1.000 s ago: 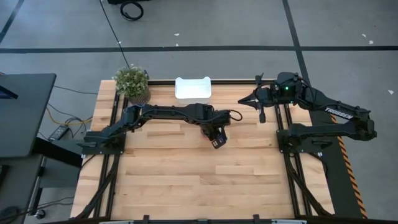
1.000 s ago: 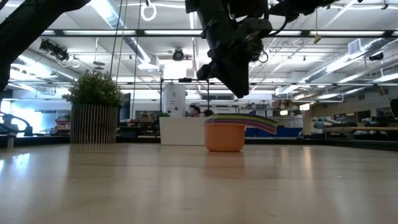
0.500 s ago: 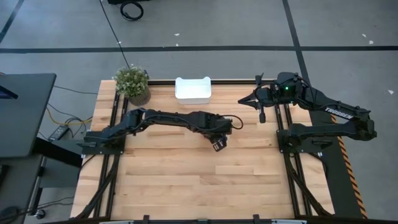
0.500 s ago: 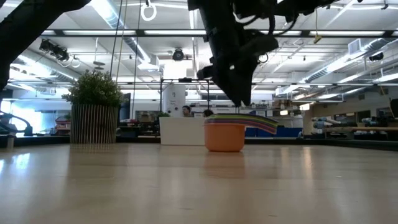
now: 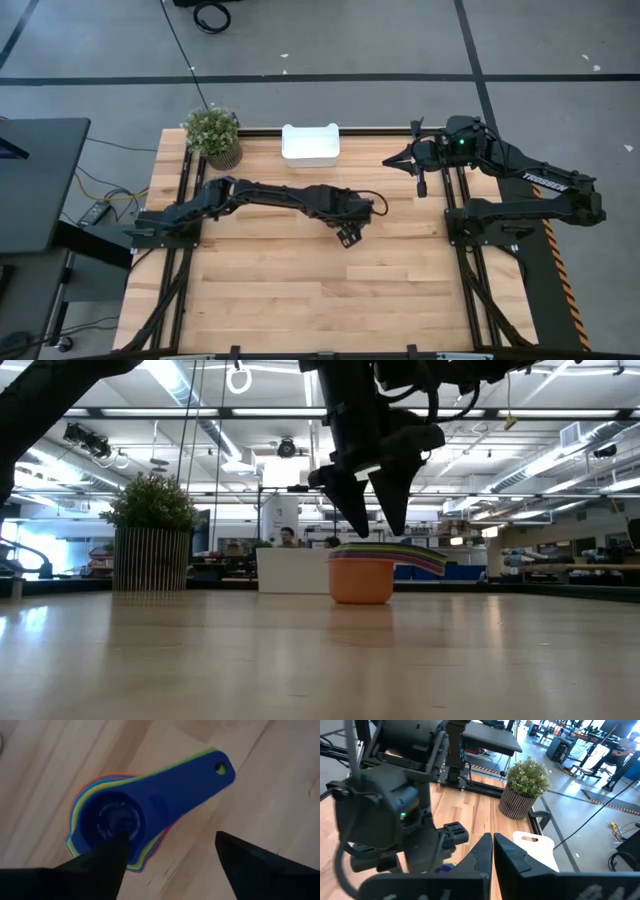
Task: Nest measuring cups in basket
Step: Put the nested measuring cups into the white bin
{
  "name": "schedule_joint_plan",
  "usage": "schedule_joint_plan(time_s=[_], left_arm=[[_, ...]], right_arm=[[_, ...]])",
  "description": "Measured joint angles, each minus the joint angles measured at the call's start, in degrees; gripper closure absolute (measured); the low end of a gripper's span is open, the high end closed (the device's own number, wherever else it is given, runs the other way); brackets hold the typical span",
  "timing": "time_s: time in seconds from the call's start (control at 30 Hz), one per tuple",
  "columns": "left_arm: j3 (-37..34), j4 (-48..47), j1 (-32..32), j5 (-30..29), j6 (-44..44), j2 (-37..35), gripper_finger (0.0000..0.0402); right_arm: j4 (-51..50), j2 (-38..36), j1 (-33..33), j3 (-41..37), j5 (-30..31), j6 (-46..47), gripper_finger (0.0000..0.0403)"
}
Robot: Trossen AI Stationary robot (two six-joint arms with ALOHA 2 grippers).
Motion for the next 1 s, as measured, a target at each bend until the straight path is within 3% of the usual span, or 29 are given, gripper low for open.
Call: schedule_joint_plan(time_s=[0.23,0.67,1.0], left_arm=[[0.0,-0.8,-1.7,-4.8,4.4,0.0,0.0086],[0.0,-2.2,-2.1,-3.8,4.4,0.0,0.0085],[0.0,-2.9,-2.2,-7.2,5.1,0.0,0.0085]], right_arm=[[0.1,0.0,0.0,0.0,0.0,0.0,0.0380],[0.1,0.0,0.0,0.0,0.0,0.0,0.0380],[0.1,0.0,0.0,0.0,0.0,0.0,0.0380]])
